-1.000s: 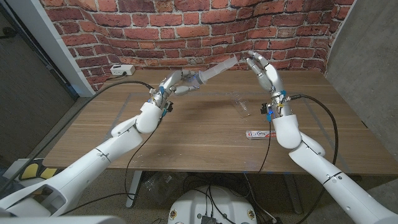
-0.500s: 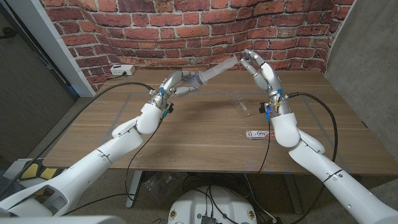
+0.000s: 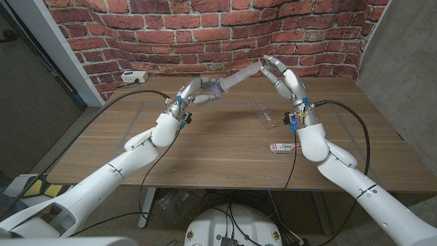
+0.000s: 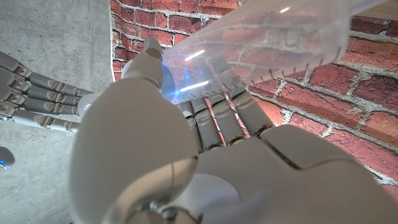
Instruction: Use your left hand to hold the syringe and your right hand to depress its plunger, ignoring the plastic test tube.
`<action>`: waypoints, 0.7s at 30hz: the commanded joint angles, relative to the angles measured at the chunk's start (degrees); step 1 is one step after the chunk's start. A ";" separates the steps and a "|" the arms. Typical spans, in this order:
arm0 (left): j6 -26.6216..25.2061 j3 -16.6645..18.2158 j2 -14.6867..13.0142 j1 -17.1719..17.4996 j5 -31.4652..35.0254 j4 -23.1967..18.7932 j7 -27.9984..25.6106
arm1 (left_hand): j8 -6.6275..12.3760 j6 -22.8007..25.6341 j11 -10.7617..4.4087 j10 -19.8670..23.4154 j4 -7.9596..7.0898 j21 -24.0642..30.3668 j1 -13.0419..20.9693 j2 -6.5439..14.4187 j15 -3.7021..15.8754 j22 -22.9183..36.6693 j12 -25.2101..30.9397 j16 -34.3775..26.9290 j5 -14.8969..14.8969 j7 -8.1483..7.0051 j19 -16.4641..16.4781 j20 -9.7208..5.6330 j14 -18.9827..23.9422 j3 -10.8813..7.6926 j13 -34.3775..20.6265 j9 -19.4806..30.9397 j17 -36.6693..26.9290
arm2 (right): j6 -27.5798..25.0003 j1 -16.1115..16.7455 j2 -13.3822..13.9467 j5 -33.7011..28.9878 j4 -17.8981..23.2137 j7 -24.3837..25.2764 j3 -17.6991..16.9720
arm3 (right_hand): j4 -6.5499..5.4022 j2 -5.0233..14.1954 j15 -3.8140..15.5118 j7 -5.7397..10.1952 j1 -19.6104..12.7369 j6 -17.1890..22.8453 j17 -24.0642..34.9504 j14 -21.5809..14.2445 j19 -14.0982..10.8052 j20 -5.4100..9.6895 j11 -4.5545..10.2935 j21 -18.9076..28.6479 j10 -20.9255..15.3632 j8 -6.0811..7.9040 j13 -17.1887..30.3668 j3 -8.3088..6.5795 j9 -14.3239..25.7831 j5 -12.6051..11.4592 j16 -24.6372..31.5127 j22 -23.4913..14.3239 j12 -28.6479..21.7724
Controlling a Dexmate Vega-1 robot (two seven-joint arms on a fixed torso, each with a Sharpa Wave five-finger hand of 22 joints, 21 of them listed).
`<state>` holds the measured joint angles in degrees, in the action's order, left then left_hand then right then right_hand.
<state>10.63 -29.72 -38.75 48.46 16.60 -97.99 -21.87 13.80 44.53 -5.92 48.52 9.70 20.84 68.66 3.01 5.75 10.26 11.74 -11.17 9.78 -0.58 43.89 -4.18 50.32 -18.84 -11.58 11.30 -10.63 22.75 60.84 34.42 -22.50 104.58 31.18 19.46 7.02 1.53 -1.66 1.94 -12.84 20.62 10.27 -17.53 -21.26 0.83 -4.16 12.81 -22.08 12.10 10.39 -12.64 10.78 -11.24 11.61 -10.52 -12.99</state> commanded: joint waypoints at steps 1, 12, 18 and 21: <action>-0.08 -0.39 0.30 -0.11 0.05 0.04 0.40 | -0.12 0.94 -0.08 -0.07 -2.95 -0.19 3.42 4.91 3.94 0.22 -0.15 -0.05 0.31 0.81 -0.03 0.18 0.39 -3.31 -0.16 0.15 -0.05 | -1.39 -0.27 0.69 -0.53 0.24 -0.62 0.43 | 0.02 0.23 0.48 0.13 -0.24 0.81 0.11 -0.50 -0.42 0.17 0.37 0.39 -0.32 0.31 0.20 -0.07 0.18 -0.34 -0.20 -0.25 -0.37; -0.30 -0.04 -0.04 0.66 0.42 -0.96 -0.12 | -0.23 1.12 0.04 -0.02 -3.00 -0.20 3.26 4.88 3.92 0.23 -0.19 -0.08 0.31 0.87 -0.01 0.22 0.50 -3.46 -0.17 0.17 -0.05 | -1.46 -0.78 1.16 0.66 0.11 -1.63 0.78 | 0.07 0.26 1.04 -1.69 -0.32 1.74 0.09 -1.80 -1.94 0.86 0.60 0.71 -2.17 0.25 0.19 -0.03 0.11 -0.36 -0.14 -0.24 -0.82; -0.11 0.15 -0.11 0.85 0.41 -1.12 -0.35 | -0.33 1.11 0.07 0.02 -3.01 -0.22 3.20 4.88 3.86 0.23 -0.21 -0.04 0.32 0.95 -0.06 0.23 0.40 -3.57 -0.18 0.17 -0.05 | -0.36 -1.04 1.35 1.69 -0.07 -2.25 0.97 | 0.22 0.22 1.78 -4.08 -0.58 1.44 0.08 -3.22 -3.83 1.69 0.24 1.11 -3.27 -0.19 0.19 -0.03 0.09 -0.42 -0.05 -0.21 -0.92; 0.00 0.17 -0.16 0.84 0.40 -1.16 -0.27 | -0.33 1.20 0.02 0.02 -3.01 -0.22 3.18 4.89 3.93 0.23 -0.22 -0.04 0.32 0.98 -0.04 0.22 0.40 -3.62 -0.18 0.18 -0.05 | 0.70 -1.18 1.18 2.25 -0.49 -2.18 1.06 | 0.33 0.23 2.17 -4.40 -0.82 1.50 0.06 -4.23 -4.99 2.05 -0.19 1.36 -4.32 -0.30 0.20 -0.07 0.09 -0.46 0.07 -0.19 -1.15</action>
<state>10.44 -29.87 -38.73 48.94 16.91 -98.73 -21.85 13.41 44.52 -5.70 48.31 9.70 20.84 68.66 3.01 5.75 10.26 11.69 -10.83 9.68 -0.57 43.89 -4.19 50.32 -18.84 -11.57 11.34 -10.62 21.45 60.13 35.44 -21.90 104.65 29.72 20.18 7.02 1.53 0.43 -1.77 -12.84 22.00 10.27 -20.66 -25.08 2.58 -4.14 13.69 -25.33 12.06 10.39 -12.64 10.78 -11.47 11.44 -10.52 -13.55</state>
